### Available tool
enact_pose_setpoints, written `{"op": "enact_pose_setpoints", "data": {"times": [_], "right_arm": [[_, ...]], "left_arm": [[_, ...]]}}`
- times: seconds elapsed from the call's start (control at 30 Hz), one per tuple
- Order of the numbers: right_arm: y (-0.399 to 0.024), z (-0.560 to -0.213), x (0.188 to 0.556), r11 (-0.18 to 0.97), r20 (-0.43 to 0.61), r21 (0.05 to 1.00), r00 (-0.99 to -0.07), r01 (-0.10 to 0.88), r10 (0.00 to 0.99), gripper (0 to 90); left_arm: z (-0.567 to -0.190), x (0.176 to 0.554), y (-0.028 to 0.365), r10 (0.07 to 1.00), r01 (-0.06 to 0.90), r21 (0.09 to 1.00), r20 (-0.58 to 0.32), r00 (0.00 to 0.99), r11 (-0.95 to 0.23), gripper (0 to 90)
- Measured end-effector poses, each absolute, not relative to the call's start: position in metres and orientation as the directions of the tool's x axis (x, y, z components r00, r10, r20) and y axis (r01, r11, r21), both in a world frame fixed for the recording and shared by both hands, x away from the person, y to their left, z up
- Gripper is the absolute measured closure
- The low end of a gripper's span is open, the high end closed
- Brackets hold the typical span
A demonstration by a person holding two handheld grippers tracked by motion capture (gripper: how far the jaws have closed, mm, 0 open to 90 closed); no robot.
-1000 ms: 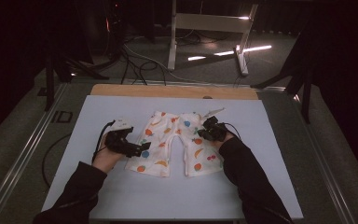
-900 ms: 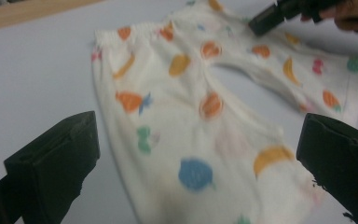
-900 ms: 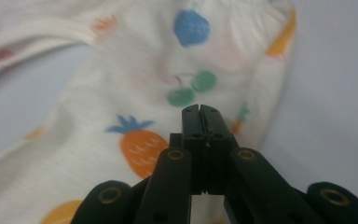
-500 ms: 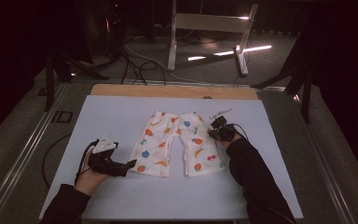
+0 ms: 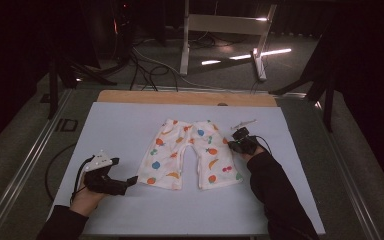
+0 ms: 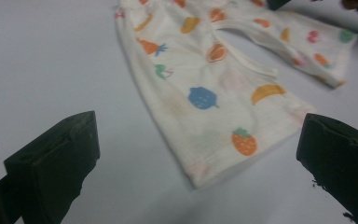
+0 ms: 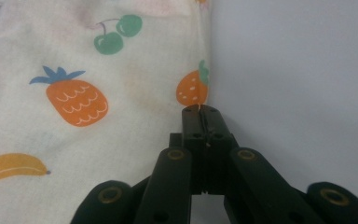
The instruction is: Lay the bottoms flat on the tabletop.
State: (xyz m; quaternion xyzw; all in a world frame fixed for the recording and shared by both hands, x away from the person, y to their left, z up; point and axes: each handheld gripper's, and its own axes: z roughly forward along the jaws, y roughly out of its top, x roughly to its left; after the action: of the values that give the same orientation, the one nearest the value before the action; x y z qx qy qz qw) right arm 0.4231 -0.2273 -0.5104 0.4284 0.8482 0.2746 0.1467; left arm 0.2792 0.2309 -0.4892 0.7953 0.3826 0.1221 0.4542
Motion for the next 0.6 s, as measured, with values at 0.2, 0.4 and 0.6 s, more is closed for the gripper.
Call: {"op": "enact_pose_setpoints", "data": {"times": [0.2,0.4,0.6], "right_arm": [[-0.226,-0.503,0.423,0.479,-0.001,0.607,-0.602,0.634,0.798,89.0],[-0.219,-0.486,0.417,0.472,0.037,0.660,-0.653,0.585,0.757,62.8],[-0.207,-0.472,0.407,0.478,0.084,0.693,-0.719,0.539,0.690,21.8]], "left_arm": [[-0.487,0.278,0.229,0.685,0.473,0.827,-0.156,0.711,-0.302,0.2],[-0.484,0.277,0.230,0.681,0.462,0.830,-0.144,0.718,-0.312,0.2],[-0.482,0.273,0.230,0.677,0.455,0.831,-0.136,0.724,-0.319,0.2]]}}
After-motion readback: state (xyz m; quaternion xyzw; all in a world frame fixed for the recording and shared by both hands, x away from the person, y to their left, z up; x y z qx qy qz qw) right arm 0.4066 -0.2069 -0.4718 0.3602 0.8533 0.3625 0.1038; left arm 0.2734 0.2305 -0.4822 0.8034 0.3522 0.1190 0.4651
